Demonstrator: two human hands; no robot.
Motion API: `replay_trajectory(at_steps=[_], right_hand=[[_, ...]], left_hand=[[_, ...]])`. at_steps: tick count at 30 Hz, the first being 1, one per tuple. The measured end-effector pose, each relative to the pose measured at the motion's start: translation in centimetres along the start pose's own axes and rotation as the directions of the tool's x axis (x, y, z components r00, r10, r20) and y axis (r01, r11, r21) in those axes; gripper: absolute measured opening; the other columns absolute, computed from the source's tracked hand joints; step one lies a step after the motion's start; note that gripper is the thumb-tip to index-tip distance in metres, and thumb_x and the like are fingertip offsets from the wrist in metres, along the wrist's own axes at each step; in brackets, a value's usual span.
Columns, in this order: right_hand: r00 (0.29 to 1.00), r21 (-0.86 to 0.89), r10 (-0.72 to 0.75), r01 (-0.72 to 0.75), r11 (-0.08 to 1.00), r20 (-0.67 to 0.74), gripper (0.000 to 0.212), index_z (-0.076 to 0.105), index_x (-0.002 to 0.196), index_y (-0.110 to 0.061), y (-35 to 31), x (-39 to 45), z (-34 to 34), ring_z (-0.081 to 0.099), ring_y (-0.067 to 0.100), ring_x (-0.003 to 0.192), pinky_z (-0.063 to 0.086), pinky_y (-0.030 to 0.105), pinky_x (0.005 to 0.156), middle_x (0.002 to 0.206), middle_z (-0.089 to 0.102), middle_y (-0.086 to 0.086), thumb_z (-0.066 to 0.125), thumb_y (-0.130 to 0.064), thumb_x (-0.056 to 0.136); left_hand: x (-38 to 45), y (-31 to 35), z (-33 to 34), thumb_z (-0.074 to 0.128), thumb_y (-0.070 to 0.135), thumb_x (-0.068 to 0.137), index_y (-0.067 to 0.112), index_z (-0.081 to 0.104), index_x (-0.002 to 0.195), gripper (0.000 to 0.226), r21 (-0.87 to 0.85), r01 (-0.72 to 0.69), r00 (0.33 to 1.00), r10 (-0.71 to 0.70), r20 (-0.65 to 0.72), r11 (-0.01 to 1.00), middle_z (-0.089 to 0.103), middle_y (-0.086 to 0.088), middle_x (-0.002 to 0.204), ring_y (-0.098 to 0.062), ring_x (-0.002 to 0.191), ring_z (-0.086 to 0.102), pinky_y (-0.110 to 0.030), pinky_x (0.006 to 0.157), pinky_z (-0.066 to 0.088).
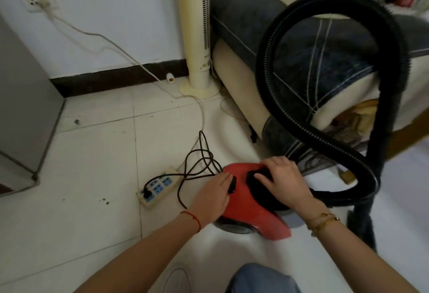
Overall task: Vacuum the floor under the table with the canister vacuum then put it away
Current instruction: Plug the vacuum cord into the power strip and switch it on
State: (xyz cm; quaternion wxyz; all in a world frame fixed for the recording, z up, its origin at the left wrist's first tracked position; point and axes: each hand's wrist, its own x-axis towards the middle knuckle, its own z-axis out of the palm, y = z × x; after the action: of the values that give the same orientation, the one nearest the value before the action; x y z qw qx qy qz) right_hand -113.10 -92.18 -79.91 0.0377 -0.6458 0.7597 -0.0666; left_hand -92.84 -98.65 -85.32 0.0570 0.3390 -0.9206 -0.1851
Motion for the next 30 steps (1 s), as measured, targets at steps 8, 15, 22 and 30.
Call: replay_trajectory(at_steps=[8,15,22,30], right_hand=[[0.999,0.095,0.043,-0.043,0.995,-0.004,0.031,0.054,0.117,-0.017,0.4,-1.2,2.1,0.049,0.024,0.103,0.033,0.035,0.092,0.111,0.058,0.003,0.044,-0.040,0.098],[0.999,0.214,0.043,-0.039,0.976,-0.016,0.030,0.055,0.117,-0.017,0.9,-0.9,2.6,0.047,0.022,0.106,0.029,0.032,0.094,0.111,0.058,0.002,0.048,-0.038,0.096],[0.998,0.230,0.056,-0.046,0.972,-0.036,0.029,0.055,0.116,-0.019,1.0,-0.5,3.1,0.047,0.020,0.106,0.028,0.031,0.095,0.111,0.058,0.000,0.047,-0.039,0.096],[0.998,0.268,0.064,-0.061,0.961,-0.003,0.031,0.054,0.120,-0.020,1.0,-0.7,2.8,0.047,0.019,0.110,0.027,0.030,0.097,0.116,0.057,-0.001,0.047,-0.040,0.096]], left_hand=[[0.0,2.0,2.4,0.031,0.023,0.102,0.009,0.009,0.153,0.057,0.098,0.137,0.985,-0.146,0.095,0.986,0.009,-0.003,0.159,-0.019,0.145,0.014,-0.027,0.117,0.018],[1.1,2.2,2.4,0.032,0.013,0.101,0.012,0.021,0.151,0.052,0.031,0.199,0.976,-0.201,0.079,0.979,0.022,0.000,0.156,-0.015,0.143,0.021,-0.024,0.117,0.018],[1.6,2.3,3.2,0.038,0.008,0.097,0.011,0.032,0.148,0.051,0.024,0.234,0.971,-0.235,0.054,0.972,0.034,-0.003,0.150,-0.016,0.139,0.030,-0.025,0.117,0.021],[1.4,2.0,2.2,0.033,0.013,0.101,0.014,0.027,0.150,0.050,0.059,0.173,0.979,-0.178,0.096,0.983,0.028,-0.001,0.154,-0.014,0.141,0.026,-0.022,0.116,0.020]])
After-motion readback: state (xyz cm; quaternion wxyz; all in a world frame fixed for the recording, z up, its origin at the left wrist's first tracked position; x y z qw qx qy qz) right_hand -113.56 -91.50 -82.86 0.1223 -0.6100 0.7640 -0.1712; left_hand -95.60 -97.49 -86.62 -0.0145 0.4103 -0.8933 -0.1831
